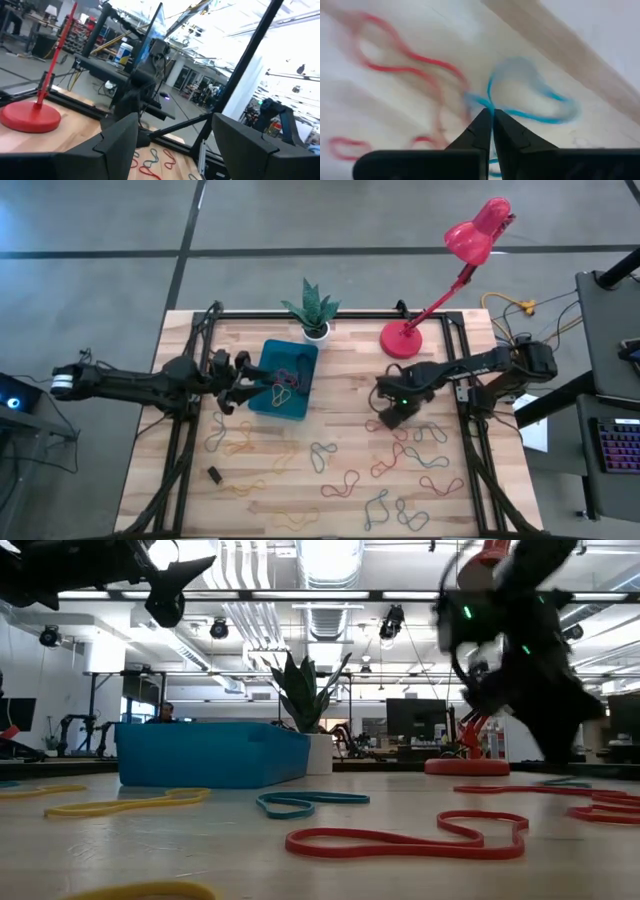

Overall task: Pick and place rubber bands into bin
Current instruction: Put the blue rubber band into the blue bin

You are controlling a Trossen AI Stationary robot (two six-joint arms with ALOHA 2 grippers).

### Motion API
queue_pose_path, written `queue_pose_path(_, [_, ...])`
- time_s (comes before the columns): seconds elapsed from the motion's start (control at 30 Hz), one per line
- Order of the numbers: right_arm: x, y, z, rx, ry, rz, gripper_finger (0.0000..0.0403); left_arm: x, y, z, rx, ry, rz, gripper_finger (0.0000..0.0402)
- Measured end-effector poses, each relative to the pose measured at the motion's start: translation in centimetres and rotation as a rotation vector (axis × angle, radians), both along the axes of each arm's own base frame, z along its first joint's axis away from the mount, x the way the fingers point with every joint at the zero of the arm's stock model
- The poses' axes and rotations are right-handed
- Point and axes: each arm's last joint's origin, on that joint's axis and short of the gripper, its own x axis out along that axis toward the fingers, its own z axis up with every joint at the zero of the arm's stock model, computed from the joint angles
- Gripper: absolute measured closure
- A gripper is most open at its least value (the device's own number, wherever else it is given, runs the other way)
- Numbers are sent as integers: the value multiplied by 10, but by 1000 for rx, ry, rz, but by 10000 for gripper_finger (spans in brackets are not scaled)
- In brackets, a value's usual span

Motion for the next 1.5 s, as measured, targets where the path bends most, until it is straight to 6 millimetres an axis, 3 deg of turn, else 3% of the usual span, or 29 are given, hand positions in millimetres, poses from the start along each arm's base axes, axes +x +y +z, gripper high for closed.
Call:
queue_pose_path(0.07, [14,2,17,-26,-64,6,395,-2,0,0,3,-6,-11,162])
queue_pose_path(0.33, [93,-1,114,-190,-610,-48,395,-7,-1,0,4,-7,-17,162])
queue_pose_path(0.47, [133,-7,138,-251,-693,-6,395,-10,-1,1,4,-13,-17,162])
queue_pose_path(0.6, [186,-17,134,-299,-713,74,395,-14,-1,3,10,-27,-30,162])
queue_pose_path(0.83, [264,-34,87,-181,-641,90,394,-23,-4,4,29,-25,-100,162])
queue_pose_path(0.97, [277,-35,65,-153,-442,112,391,-31,-5,3,29,-11,-110,162])
queue_pose_path(1.07, [279,-33,60,-184,-344,176,375,-37,-5,4,30,-25,-111,162])
queue_pose_path(1.27, [272,-9,78,-256,-323,293,304,-48,-5,3,30,-30,-111,162])
queue_pose_path(1.5, [236,44,113,-508,-152,609,222,-54,-5,-4,26,34,-112,162])
